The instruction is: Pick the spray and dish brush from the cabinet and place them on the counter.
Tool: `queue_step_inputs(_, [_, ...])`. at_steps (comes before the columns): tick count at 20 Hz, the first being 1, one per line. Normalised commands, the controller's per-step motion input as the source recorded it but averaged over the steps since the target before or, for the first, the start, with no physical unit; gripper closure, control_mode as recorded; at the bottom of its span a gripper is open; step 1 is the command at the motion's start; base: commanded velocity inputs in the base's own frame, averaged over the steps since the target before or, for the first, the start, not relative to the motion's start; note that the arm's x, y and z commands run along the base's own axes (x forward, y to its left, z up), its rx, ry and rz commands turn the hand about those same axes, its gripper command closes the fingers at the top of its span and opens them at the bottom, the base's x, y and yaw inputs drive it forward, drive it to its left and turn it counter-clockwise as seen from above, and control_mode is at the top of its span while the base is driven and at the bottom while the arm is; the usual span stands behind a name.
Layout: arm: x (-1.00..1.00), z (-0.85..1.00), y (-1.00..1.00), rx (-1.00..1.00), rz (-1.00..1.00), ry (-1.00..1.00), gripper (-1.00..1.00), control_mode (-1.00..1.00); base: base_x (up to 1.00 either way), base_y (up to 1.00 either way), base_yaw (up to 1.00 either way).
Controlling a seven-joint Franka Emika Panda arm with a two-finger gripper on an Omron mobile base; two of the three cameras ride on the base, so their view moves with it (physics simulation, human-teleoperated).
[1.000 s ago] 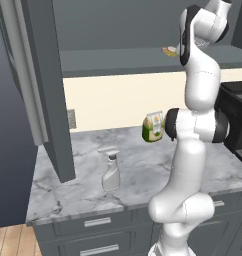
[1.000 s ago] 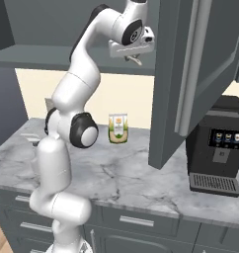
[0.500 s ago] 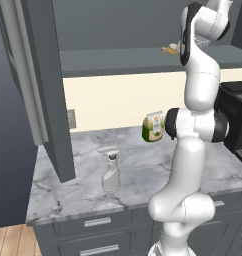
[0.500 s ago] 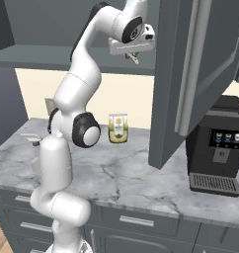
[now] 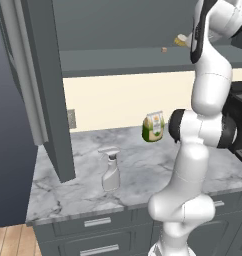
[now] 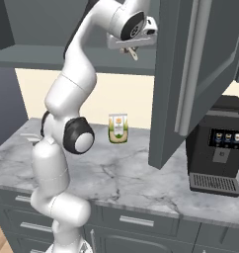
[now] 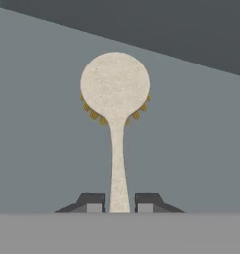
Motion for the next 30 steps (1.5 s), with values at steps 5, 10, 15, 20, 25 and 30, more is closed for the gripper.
queue_step_inputs(5, [-0.62, 0.0, 0.0, 0.02, 0.0, -0.06, 1.0, -1.0, 0.0, 0.0, 0.0])
queue_step_inputs(10, [-0.73, 0.02, 0.04, 0.0, -0.03, -0.1, 1.0, -1.0, 0.0, 0.0, 0.0])
queue_step_inputs(15, [-0.81, 0.04, 0.08, 0.0, -0.13, -0.08, 1.0, -1.0, 0.0, 0.0, 0.0])
queue_step_inputs(20, [-0.86, 0.0, 0.08, 0.0, -0.14, -0.03, 1.0, -1.0, 0.0, 0.0, 0.0])
queue_step_inputs(25, [-0.97, 0.0, 0.14, 0.01, -0.14, -0.03, 1.0, -1.0, 0.0, 0.0, 0.0])
queue_step_inputs(30, [-1.0, 0.0, 0.3, 0.01, -0.17, -0.03, 1.0, -1.0, 0.0, 0.0, 0.0])
